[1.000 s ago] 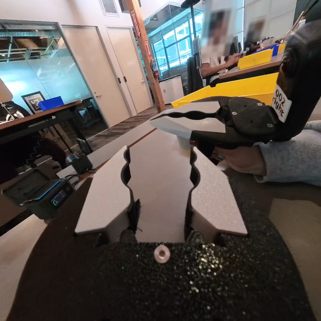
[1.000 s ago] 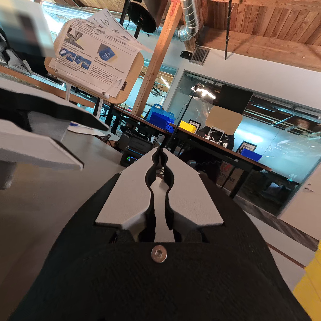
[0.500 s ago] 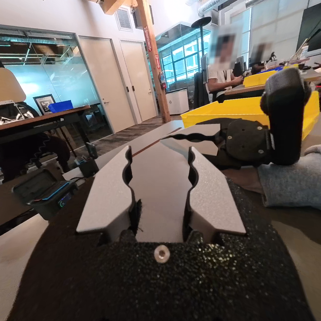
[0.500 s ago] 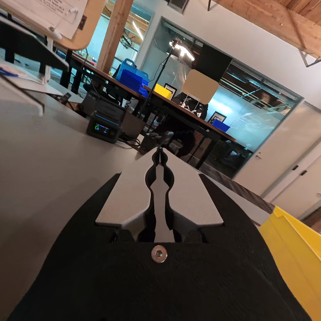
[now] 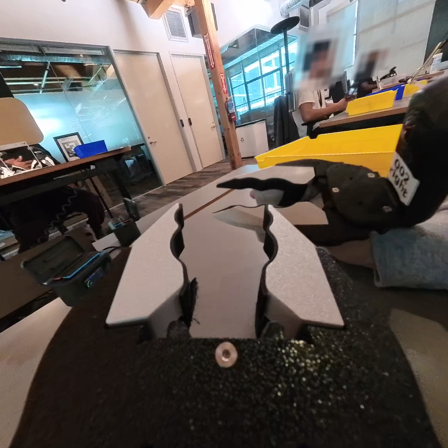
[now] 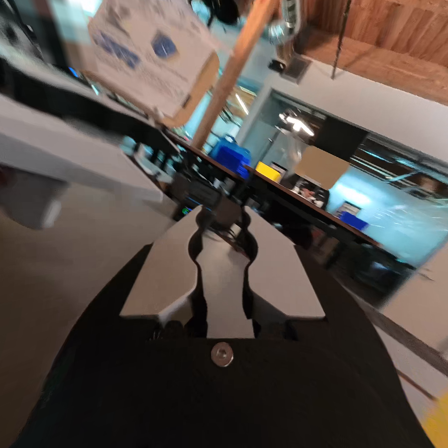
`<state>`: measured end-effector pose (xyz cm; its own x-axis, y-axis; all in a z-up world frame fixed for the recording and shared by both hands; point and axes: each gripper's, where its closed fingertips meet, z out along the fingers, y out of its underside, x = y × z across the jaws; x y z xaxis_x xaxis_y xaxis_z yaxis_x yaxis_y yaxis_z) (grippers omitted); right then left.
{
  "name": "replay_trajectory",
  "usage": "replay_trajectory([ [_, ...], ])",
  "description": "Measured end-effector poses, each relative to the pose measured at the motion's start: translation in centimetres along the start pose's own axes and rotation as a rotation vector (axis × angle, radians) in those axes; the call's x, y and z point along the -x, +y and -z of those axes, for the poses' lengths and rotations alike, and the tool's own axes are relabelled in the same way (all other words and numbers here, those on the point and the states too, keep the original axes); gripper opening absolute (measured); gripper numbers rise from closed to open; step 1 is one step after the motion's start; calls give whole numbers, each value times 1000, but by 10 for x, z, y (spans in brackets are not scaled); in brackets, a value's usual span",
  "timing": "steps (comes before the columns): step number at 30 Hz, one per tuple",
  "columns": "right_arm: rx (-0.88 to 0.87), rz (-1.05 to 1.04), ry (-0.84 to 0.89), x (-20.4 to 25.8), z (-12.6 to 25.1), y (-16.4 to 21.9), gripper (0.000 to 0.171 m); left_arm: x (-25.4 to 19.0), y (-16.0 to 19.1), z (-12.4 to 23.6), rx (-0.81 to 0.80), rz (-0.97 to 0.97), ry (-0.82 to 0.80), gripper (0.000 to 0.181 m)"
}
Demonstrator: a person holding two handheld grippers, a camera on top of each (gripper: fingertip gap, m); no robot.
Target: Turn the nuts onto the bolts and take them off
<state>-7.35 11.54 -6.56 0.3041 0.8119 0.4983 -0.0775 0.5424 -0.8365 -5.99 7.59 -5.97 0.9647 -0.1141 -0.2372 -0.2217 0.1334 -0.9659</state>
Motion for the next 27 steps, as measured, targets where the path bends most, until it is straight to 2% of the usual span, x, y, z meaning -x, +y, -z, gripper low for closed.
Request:
replay_trajectory([
  [1, -37, -54, -22, 1, 1, -5, 41, 1, 1, -1, 2, -22, -17, 66],
  [3, -80, -110, -18, -5, 4, -10, 55, 4, 2, -2, -2, -61, -58, 73],
  [6, -104, -118, 1, -11, 6, -13, 59, 9, 0, -1, -30, -84, -104, 87],
  [10, -141, -172, 61, -25, 10, -18, 63, 29, 11, -1, 16, -62, -199, 127],
  [13, -136, -180, 108, -36, 10, -15, 67, 37, 19, -1, 45, -59, -226, 139],
  [16, -127, -182, 138, -41, 8, -13, 83, 46, 21, -2, 37, -77, -277, 159],
  [18, -118, -195, 140, -42, 6, -10, 93, 52, 23, -1, 40, -82, -316, 158],
  [24, -39, -245, 169, -48, -2, 6, 144, 63, 20, 6, 49, -124, -401, 158],
  [27, -4, -242, 182, -49, -4, 12, 149, 62, 21, 5, 55, -128, -400, 159],
])
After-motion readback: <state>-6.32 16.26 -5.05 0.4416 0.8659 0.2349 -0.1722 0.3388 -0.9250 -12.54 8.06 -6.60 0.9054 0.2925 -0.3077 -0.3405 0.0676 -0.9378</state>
